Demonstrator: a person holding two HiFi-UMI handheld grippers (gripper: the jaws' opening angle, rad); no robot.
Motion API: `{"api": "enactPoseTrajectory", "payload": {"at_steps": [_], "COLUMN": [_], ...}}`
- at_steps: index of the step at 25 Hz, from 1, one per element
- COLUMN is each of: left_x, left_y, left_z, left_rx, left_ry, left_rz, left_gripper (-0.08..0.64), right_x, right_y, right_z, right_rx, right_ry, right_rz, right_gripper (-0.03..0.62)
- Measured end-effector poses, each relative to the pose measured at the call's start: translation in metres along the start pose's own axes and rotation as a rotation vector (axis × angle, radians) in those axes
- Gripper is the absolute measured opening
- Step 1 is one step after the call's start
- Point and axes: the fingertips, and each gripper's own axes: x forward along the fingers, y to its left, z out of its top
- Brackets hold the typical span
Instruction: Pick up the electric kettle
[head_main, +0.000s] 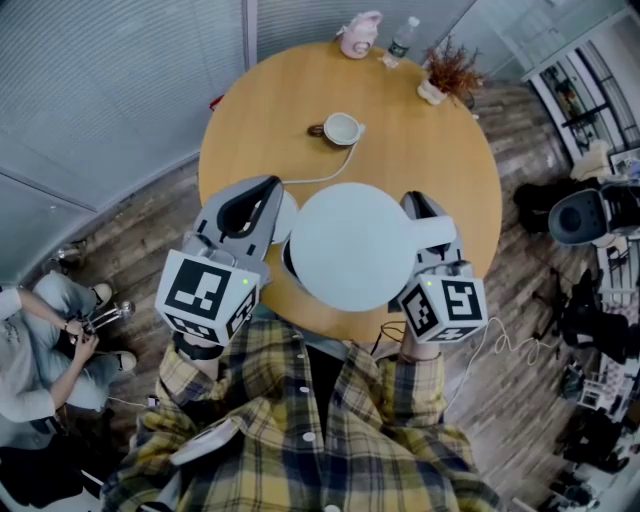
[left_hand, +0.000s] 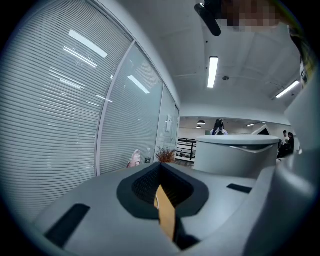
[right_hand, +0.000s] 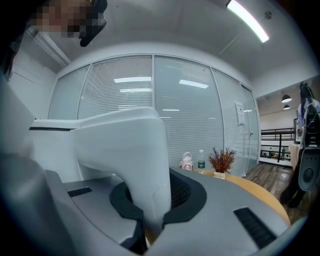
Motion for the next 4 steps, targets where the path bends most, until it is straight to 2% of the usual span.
{"api": "enactPoseTrajectory", "payload": {"at_steps": [4], "left_x": [-0.0017], "left_y": [0.0019], "left_z": [0.0007], "left_rx": [-0.004], "left_ry": [0.001], "left_rz": [0.005], "left_gripper": [0.003], "right_x": [-0.0001], "right_y": [0.0009], "right_z": [0.0011], "right_rx": [-0.001], "right_ry": [0.005], "right_rz": [-0.001], "right_gripper": [0.048]}}
